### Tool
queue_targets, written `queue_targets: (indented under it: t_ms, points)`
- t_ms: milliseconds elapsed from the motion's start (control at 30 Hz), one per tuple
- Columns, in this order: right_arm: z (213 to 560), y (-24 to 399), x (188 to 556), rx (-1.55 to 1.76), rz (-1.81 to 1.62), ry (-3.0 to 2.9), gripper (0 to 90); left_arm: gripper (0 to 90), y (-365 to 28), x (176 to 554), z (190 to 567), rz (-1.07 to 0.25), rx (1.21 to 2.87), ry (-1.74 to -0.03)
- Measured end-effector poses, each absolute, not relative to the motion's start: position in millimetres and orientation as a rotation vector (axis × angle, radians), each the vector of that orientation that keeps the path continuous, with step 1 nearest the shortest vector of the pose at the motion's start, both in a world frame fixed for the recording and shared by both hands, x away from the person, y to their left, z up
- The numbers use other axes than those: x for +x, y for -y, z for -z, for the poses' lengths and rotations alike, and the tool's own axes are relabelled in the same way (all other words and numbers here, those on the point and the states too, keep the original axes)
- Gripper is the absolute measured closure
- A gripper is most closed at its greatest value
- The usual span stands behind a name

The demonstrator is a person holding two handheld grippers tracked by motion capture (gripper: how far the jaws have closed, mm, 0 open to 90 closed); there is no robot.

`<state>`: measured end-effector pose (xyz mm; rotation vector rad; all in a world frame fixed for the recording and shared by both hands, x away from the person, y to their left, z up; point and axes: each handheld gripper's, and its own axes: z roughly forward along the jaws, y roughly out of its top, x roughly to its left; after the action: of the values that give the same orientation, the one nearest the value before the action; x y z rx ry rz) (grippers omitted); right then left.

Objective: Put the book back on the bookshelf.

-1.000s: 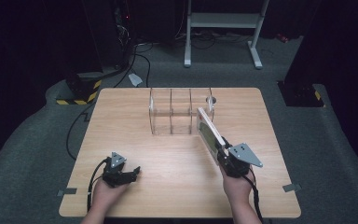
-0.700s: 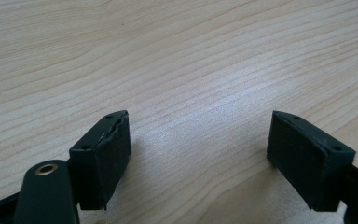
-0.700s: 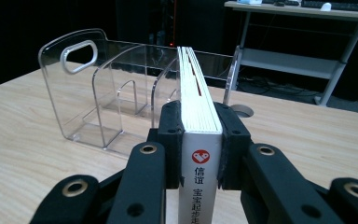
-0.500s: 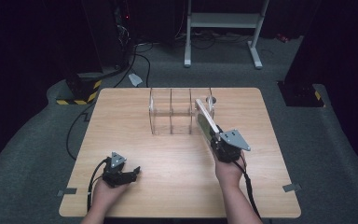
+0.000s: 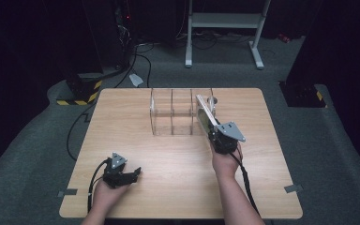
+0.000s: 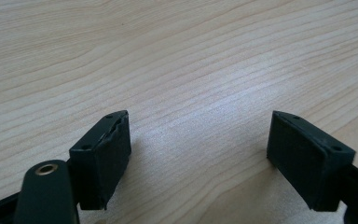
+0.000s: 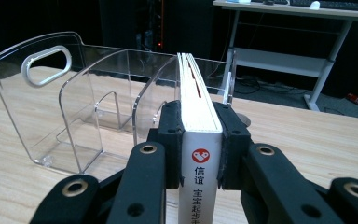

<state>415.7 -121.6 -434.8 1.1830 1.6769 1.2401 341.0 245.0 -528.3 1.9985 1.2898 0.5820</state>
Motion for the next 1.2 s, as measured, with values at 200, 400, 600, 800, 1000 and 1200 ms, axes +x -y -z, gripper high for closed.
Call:
queue_targets:
  t_ms: [200,400,600,800,1000,1200]
  points:
    - [435.9,115.2,424.6,1.185,-1.227,-1.671,75.3,21.8,-245.2,340.9,528.3,-0.583,1.999,-1.291]
    - [437.2,111.3,433.0,1.189,-1.216,-1.669,75.3,21.9,-245.4,340.9,528.2,-0.585,2.001,-1.289]
    - [435.9,108.1,439.6,1.184,-1.207,-1.659,75.3,21.9,-245.4,340.9,528.2,-0.585,2.002,-1.289]
    - [438.6,106.9,446.5,1.194,-1.197,-1.655,75.3,21.9,-245.4,340.9,528.3,-0.587,2.000,-1.289]
    - [441.9,106.8,449.7,1.203,-1.195,-1.648,75.2,22.1,-245.4,340.6,528.3,-0.584,2.000,-1.293]
    - [444.5,105.0,446.2,1.202,-1.192,-1.652,74.9,22.2,-245.4,340.5,528.3,-0.585,1.999,-1.293]
